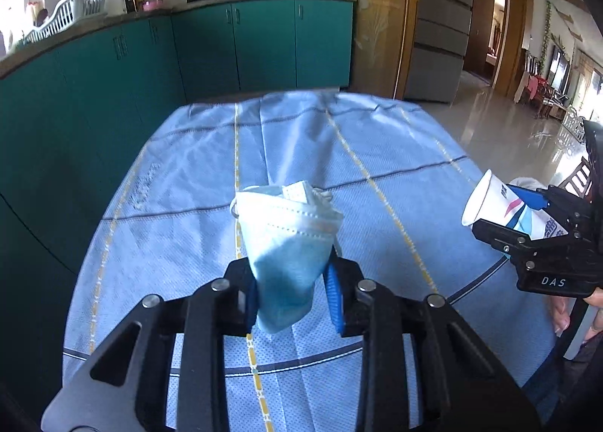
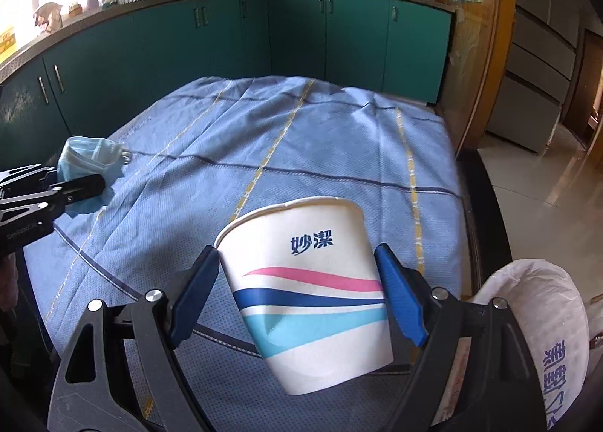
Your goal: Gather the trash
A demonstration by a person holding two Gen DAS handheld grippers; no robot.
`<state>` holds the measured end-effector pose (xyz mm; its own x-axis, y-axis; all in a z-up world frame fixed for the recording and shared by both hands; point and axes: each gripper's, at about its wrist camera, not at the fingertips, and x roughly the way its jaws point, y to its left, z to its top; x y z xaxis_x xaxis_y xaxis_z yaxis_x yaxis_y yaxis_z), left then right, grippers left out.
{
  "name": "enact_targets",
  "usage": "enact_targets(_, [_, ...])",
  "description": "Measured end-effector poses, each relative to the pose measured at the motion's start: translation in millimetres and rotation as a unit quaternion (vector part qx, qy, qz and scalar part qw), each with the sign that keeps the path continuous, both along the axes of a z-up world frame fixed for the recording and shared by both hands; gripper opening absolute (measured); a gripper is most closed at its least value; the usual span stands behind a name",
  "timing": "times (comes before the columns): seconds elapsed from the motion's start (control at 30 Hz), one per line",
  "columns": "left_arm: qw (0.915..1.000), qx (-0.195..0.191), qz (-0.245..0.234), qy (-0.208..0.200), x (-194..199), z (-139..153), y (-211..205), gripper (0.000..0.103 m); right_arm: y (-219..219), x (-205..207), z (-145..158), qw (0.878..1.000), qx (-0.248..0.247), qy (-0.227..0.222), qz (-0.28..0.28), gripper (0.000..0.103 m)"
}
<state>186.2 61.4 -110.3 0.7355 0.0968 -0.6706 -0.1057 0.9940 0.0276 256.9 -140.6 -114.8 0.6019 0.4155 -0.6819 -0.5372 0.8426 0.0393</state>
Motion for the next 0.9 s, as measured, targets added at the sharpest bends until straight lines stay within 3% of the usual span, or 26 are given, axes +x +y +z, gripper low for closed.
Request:
enact_targets(0.3, [0.9972, 0.030, -0.052, -0.045, -3, 27, -60, 0.030, -87, -19, 27, 0.992, 0.058, -0.058, -0.092, 0.082])
enact_targets(0.5, [0.9901, 0.024, -0.128, -0.051, 11, 34, -126, 0.030, -178, -29, 22, 0.971, 0.051, -0.066, -0.224, 0.082])
enact_targets(0.6, [0.9825, 0.013, -0.180, -0.046, 22, 32, -168, 0.030, -214, -36, 12, 0.958, 0.047, -0.054, -0.278, 0.082])
enact_targets(0.73, [0.9643, -0.015, -0.263, -0.025, 38, 17, -233, 0.031, -256, -44, -5, 0.939, 0.063, -0.027, -0.338, 0.082])
enact_targets(0.8, [0.9542, -0.029, -0.298, -0.008, 47, 4, -265, 0.031, -265, -45, -9, 0.934, 0.074, -0.019, -0.348, 0.082])
enact_targets(0.9, [0.9461, -0.024, -0.323, 0.007, 60, -15, -300, 0.032, -275, -44, -13, 0.930, 0.081, -0.014, -0.359, 0.082])
